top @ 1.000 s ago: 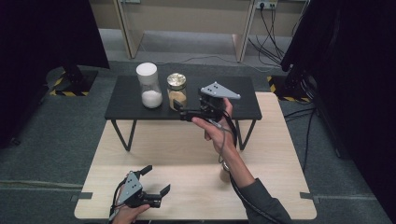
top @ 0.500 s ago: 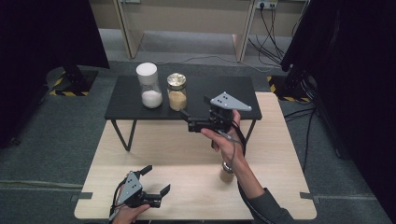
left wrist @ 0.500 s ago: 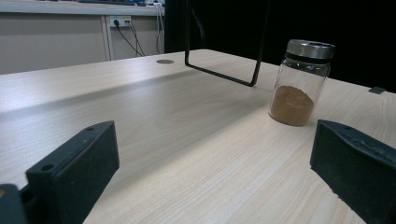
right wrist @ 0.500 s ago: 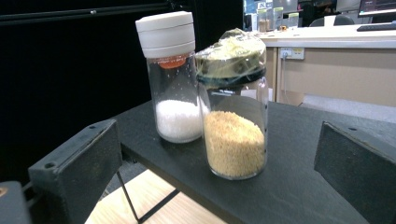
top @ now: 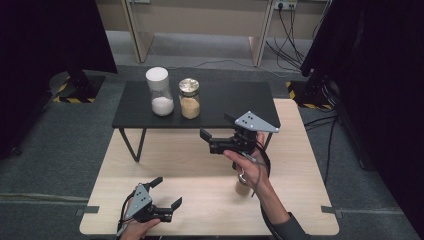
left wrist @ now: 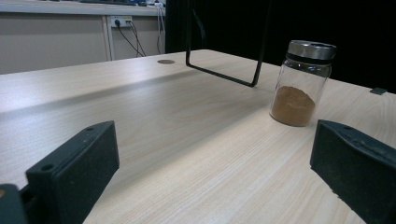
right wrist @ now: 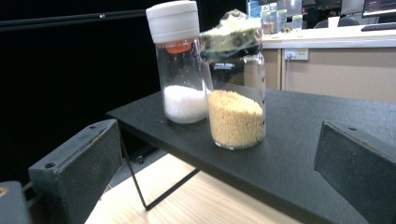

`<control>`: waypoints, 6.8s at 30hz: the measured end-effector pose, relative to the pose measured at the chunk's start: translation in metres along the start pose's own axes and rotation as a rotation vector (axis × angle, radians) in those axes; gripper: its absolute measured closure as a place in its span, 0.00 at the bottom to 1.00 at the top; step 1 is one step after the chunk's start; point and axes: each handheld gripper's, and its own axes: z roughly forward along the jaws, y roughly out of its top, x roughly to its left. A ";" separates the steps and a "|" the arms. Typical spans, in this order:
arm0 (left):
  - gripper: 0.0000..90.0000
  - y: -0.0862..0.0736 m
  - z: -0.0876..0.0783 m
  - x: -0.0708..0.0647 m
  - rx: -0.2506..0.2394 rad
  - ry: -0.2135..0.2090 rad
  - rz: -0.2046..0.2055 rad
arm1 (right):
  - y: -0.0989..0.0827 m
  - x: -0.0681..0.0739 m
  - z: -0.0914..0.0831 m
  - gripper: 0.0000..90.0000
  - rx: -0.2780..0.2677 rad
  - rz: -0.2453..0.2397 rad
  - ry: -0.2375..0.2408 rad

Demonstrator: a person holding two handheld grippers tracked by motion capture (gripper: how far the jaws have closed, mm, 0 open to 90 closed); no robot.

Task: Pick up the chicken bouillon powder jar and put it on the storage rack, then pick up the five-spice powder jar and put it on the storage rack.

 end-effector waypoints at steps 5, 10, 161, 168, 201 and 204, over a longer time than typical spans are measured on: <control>0.01 0.000 0.000 0.000 0.000 0.001 0.000 | -0.009 -0.001 -0.007 0.01 -0.005 0.008 0.003; 0.01 0.000 0.000 0.000 0.000 0.001 0.001 | -0.016 -0.001 -0.011 0.01 -0.004 0.012 0.012; 0.01 0.000 0.000 -0.002 0.003 -0.012 0.011 | -0.151 -0.021 -0.100 0.02 0.136 -0.002 -0.096; 0.01 0.000 0.000 -0.002 0.005 -0.012 0.011 | -0.151 -0.023 -0.103 0.02 0.133 -0.003 -0.106; 0.01 0.001 -0.001 -0.003 0.002 -0.013 0.012 | -0.164 -0.034 -0.101 0.02 0.171 -0.013 -0.146; 0.01 0.000 -0.001 -0.003 0.002 -0.013 0.013 | -0.167 -0.036 -0.100 0.02 0.179 -0.010 -0.152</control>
